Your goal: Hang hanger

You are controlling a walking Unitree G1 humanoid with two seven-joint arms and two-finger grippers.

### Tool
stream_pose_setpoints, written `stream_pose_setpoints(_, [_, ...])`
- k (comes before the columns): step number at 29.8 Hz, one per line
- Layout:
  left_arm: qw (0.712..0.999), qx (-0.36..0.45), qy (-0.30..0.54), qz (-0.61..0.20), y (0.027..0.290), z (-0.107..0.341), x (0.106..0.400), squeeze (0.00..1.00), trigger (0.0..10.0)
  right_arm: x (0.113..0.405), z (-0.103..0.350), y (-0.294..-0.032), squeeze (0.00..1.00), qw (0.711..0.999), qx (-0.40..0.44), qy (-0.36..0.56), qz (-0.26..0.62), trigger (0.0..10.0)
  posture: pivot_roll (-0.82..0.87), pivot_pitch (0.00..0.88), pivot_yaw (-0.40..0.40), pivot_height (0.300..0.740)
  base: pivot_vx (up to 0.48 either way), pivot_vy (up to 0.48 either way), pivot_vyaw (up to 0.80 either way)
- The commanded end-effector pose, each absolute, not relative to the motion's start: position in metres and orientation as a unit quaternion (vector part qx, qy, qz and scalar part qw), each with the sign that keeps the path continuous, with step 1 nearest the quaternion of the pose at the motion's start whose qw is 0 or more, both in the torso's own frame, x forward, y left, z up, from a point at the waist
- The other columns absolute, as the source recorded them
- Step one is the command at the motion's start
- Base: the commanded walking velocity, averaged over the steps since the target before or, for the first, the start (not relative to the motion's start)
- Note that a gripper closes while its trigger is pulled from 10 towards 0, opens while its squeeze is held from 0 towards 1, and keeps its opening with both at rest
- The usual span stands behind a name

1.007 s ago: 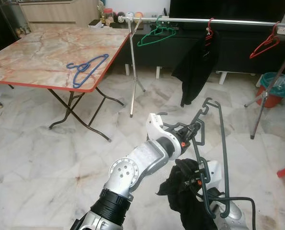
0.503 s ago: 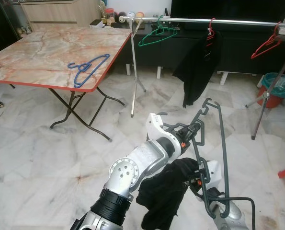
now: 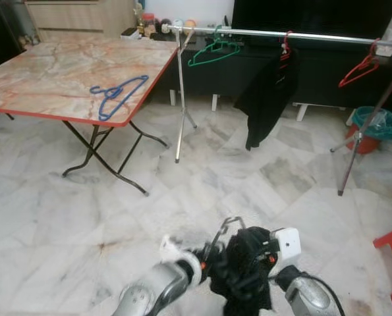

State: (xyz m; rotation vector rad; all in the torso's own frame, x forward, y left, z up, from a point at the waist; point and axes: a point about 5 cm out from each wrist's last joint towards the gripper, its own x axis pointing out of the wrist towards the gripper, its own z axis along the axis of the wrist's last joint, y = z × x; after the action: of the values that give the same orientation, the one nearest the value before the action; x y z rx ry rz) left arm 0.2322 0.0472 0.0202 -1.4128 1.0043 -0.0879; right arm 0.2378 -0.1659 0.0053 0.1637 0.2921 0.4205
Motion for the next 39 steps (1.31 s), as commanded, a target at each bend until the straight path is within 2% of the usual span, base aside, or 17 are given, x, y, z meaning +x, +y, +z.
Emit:
stream_pose_setpoints(1, [0.600, -0.624, 0.289, -0.409, -0.0896, 0.2456, 0.2516, 0.00, 10.0, 0.2509, 0.0224, -0.1662, 0.00, 0.970, 0.082, 0.099, 0.206, 10.0, 0.00, 0.000, 0.064, 0.740, 0.000, 0.000, 0.00])
stream_pose_setpoints(39, [0.600, -0.624, 0.289, -0.409, -0.0896, 0.2456, 0.2516, 0.00, 10.0, 0.2509, 0.0224, -0.1662, 0.00, 0.970, 0.082, 0.099, 0.206, 10.0, 0.00, 0.000, 0.064, 0.740, 0.000, 0.000, 0.00])
